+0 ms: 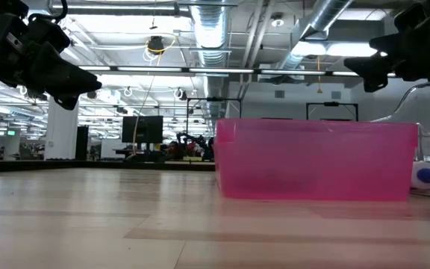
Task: Pick & Place Food Item
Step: Return to Home Position
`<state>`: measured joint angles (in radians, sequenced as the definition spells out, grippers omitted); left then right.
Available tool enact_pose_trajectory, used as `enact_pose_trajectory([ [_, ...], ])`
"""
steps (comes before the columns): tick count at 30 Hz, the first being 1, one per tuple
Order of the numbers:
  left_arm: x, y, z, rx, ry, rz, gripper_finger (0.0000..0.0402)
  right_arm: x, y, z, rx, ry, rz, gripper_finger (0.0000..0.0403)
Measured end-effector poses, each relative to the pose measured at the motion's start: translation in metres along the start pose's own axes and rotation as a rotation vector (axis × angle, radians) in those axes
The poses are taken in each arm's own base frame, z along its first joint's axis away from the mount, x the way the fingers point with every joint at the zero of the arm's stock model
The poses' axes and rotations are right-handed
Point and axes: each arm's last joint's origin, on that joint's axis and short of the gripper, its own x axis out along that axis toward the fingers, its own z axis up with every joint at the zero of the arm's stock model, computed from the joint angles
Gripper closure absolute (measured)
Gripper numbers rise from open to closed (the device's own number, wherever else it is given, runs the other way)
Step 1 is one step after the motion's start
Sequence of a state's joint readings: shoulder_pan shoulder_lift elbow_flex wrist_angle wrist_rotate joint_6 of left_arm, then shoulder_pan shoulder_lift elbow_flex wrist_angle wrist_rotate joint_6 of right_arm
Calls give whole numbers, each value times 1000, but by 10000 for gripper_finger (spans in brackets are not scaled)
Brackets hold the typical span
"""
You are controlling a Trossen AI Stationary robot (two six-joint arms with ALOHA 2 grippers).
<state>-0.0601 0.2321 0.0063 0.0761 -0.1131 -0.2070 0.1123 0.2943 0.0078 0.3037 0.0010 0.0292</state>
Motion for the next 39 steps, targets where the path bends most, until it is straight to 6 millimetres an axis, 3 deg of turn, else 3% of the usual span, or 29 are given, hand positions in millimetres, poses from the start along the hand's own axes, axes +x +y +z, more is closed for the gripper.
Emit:
enact_pose_trajectory([
  [9, 0, 0, 0, 0, 0, -1, 325, -19, -2, -3, 103, 1, -20, 138],
  [39, 0, 0, 0, 0, -2, -5, 325, -18, -2, -4, 129, 18, -24, 138],
])
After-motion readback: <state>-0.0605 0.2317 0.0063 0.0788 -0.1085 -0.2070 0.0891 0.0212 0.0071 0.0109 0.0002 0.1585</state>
